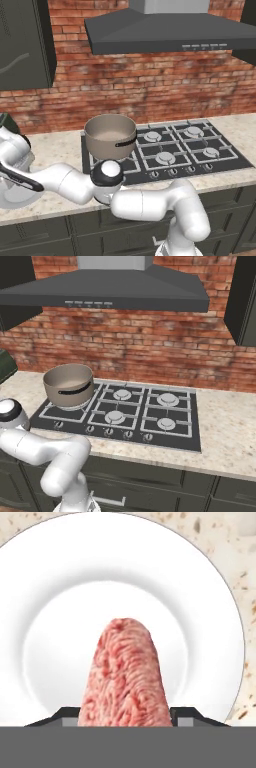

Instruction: Retrieve the frozen meat and place it in the pot on a burner. Then turn the burner on.

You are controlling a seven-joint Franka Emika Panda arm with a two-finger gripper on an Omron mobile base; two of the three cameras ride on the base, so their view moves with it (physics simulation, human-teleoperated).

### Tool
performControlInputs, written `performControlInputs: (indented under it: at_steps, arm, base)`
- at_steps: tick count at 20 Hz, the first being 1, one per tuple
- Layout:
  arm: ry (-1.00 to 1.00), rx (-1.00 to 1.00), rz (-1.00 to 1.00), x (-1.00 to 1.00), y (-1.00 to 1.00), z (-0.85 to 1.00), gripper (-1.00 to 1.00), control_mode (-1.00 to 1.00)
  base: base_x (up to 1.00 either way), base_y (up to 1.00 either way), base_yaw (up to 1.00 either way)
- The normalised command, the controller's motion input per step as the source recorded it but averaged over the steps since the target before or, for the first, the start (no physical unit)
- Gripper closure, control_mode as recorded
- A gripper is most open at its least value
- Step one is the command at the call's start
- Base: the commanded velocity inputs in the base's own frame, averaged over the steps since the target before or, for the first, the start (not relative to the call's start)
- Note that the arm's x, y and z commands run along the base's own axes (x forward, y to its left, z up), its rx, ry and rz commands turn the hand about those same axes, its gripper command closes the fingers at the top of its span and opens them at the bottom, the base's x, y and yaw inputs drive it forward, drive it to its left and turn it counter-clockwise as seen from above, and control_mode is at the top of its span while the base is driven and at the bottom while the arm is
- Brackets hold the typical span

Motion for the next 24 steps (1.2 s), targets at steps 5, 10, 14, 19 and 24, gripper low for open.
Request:
performControlInputs:
  at_steps: [5, 10, 14, 19, 24]
  arm:
    - [-0.05, 0.00, -0.31, -0.36, -0.90, 0.00, 1.00, -1.00]
    - [-0.21, 0.00, -0.28, -0.53, -0.88, 0.17, 1.00, -1.00]
    - [-0.33, 0.00, -0.25, -0.59, -0.90, 0.21, 1.00, -1.00]
    - [-0.27, 0.00, -0.22, -0.42, -1.00, 0.12, 1.00, -1.00]
    - [-0.28, 0.01, -0.18, -0.49, -1.00, 0.10, 1.00, -1.00]
  base:
    - [0.00, 0.00, 0.00]
    - [0.00, 0.00, 0.00]
    - [0.00, 0.00, 0.00]
    - [0.00, 0.00, 0.00]
    - [0.00, 0.00, 0.00]
